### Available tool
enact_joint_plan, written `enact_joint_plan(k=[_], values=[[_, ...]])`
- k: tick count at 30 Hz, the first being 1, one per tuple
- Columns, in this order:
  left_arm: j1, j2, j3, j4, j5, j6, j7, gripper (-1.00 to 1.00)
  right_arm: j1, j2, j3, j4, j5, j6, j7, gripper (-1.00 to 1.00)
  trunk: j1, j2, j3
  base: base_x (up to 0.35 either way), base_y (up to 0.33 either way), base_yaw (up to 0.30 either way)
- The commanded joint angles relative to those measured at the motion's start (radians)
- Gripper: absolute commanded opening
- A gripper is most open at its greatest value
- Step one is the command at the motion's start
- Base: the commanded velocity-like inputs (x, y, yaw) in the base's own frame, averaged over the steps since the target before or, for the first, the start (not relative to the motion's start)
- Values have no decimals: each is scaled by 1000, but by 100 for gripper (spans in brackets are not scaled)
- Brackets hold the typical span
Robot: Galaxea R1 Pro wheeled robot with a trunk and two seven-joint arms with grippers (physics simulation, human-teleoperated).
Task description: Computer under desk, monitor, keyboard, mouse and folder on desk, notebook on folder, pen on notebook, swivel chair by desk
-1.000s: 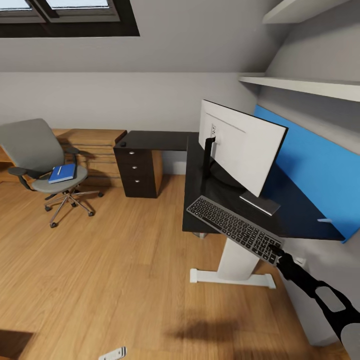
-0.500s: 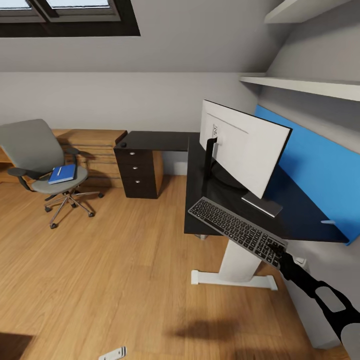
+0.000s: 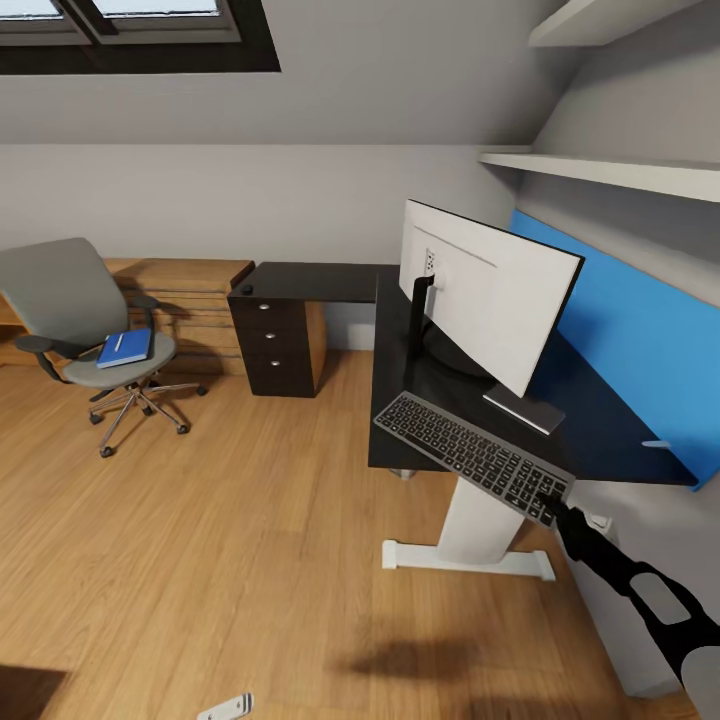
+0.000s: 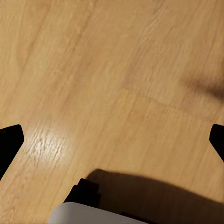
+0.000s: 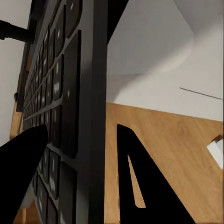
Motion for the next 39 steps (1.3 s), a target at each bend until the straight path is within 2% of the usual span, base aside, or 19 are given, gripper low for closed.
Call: enact_joint_plan(k=[1,9,16,25,27,30,31,33,39], values=[[-1,1,-9,0,9,-5,7,100,-1,0,-2,1,3,8,1,-100,0,0,-1,0,0,0],[-1,2,-7,0,9,-6,8,100,-1,2,-3,2,10,8,1,-100,0,0,-1,0,0,0],[-1,2,-8,0,9,-6,10,100,-1,6,-3,3,6,9,5,-100,-27,49,21,0,0,0],[-1,2,-9,1,9,-6,10,100,-1,9,-1,1,8,9,56,-100,-61,112,50,0,0,115],[-1,1,-9,1,9,-6,10,100,-1,9,14,0,10,9,61,-100,-69,126,57,0,0,254],[-1,1,-9,2,9,-6,11,100,-1,12,58,-1,9,9,63,-100,-81,147,68,0,0,259],[-1,1,-9,2,9,-6,11,100,-1,32,89,-6,10,8,63,-100,-84,154,71,0,0,262],[-1,1,-9,2,9,-5,11,100,-1,53,115,-9,12,7,64,-100,-92,168,78,0,0,263],[-1,1,-9,2,9,-6,10,100,-1,93,172,-10,13,-22,64,-100,-96,175,83,0,0,234]])
